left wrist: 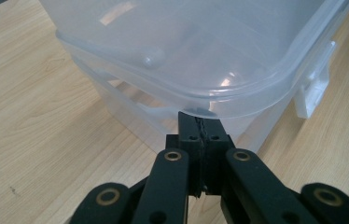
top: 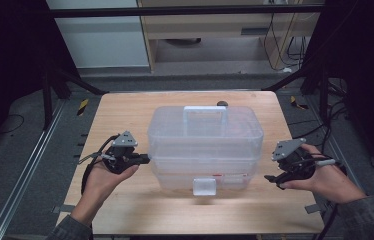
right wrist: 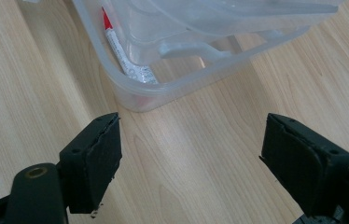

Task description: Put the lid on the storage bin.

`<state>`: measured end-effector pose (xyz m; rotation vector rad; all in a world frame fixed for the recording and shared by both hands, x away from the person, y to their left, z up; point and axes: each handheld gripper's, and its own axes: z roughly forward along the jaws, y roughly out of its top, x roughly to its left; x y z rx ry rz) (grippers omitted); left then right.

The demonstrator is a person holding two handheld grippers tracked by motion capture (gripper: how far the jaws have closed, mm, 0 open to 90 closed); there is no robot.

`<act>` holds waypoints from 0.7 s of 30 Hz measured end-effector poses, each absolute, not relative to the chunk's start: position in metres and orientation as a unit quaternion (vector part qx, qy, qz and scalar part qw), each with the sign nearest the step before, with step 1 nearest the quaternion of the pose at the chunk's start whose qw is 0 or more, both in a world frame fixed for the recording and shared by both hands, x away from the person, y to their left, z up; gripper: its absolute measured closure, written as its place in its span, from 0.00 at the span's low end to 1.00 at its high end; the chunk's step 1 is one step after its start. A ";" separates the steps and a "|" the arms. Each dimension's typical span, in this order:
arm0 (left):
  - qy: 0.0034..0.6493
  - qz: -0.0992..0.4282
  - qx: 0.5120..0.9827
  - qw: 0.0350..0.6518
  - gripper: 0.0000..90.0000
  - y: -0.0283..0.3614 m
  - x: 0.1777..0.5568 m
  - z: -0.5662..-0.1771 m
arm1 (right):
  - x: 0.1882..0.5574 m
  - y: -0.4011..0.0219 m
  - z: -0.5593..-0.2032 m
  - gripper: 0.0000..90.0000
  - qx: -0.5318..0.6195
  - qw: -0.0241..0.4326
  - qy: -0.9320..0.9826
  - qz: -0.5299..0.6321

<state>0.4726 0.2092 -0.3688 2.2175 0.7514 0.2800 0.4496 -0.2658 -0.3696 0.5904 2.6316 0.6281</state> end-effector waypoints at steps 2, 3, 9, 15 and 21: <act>0.295 0.110 0.870 0.380 0.99 0.210 0.471 -0.372 | 0.449 -0.266 -0.370 0.22 0.211 0.184 0.934 0.223; 0.295 0.110 0.871 0.377 0.99 0.210 0.471 -0.373 | 0.449 -0.266 -0.371 0.22 0.210 0.184 0.934 0.222; 0.293 0.114 0.877 0.364 1.00 0.212 0.469 -0.378 | 0.450 -0.266 -0.374 0.22 0.212 0.185 0.934 0.220; 0.314 0.168 0.875 0.328 1.00 0.236 0.474 -0.379 | 0.452 -0.271 -0.375 0.23 0.229 0.197 0.928 0.217; 0.337 0.179 0.867 0.319 1.00 0.253 0.490 -0.385 | 0.464 -0.277 -0.380 0.24 0.264 0.225 0.914 0.211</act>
